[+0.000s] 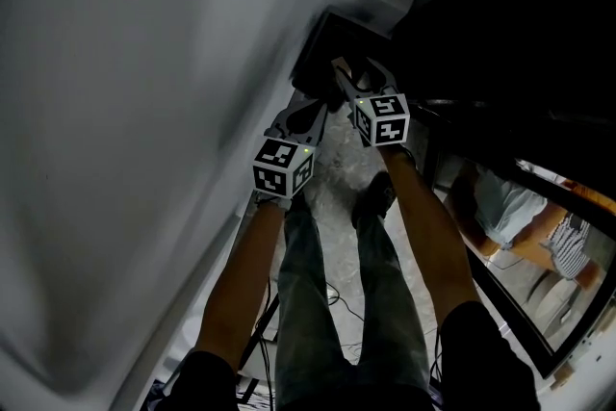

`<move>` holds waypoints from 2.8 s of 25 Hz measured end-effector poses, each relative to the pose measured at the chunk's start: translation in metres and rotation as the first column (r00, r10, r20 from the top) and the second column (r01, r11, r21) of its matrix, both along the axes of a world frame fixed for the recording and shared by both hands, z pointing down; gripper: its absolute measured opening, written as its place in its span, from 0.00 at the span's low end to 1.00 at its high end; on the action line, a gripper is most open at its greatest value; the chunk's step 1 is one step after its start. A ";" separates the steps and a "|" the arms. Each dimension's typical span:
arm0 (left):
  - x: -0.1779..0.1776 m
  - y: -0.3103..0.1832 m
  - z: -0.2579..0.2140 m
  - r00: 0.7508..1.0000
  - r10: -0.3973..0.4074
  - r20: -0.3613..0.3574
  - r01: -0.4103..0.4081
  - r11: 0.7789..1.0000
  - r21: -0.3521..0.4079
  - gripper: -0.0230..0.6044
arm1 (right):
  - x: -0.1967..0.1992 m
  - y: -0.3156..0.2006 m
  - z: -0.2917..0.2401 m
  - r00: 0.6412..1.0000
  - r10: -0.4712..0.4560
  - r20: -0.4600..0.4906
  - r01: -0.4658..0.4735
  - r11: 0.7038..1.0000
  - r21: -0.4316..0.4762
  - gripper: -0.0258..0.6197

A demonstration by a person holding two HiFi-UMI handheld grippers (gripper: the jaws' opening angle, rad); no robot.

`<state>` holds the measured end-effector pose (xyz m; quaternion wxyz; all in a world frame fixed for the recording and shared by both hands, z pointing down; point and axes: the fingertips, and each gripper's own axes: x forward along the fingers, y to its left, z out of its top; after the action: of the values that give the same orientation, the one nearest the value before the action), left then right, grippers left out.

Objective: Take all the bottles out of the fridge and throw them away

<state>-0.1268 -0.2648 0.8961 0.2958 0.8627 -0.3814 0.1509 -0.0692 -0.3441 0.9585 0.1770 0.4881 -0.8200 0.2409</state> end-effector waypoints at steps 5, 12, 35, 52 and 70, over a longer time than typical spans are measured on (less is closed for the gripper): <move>-0.008 0.003 -0.013 1.000 0.000 -0.004 0.000 1.000 0.006 0.04 | 0.007 0.012 -0.020 0.999 0.033 -0.001 -0.033 0.999 0.013 0.42; -0.012 0.016 -0.080 0.999 0.032 -0.006 -0.031 0.999 0.038 0.04 | 0.022 0.061 -0.084 0.992 0.124 -0.017 -0.124 0.992 0.000 0.10; -0.016 0.110 -0.343 0.982 0.150 -0.116 -0.134 0.982 0.136 0.04 | 0.030 0.209 -0.371 0.943 0.331 0.021 -0.332 0.939 0.089 0.05; 0.066 0.179 -0.429 0.962 0.253 -0.099 -0.225 0.946 0.233 0.04 | 0.119 0.312 -0.459 0.925 0.377 0.038 -0.378 0.909 0.176 0.05; 0.189 0.308 -0.436 0.971 0.239 -0.009 -0.227 0.933 0.280 0.04 | 0.266 0.453 -0.465 0.915 0.395 0.078 -0.402 0.902 0.155 0.05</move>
<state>0.0621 0.0432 0.4599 0.1605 0.9376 -0.2875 0.1116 0.1971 0.1093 0.4933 0.0638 0.6530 -0.7240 0.2130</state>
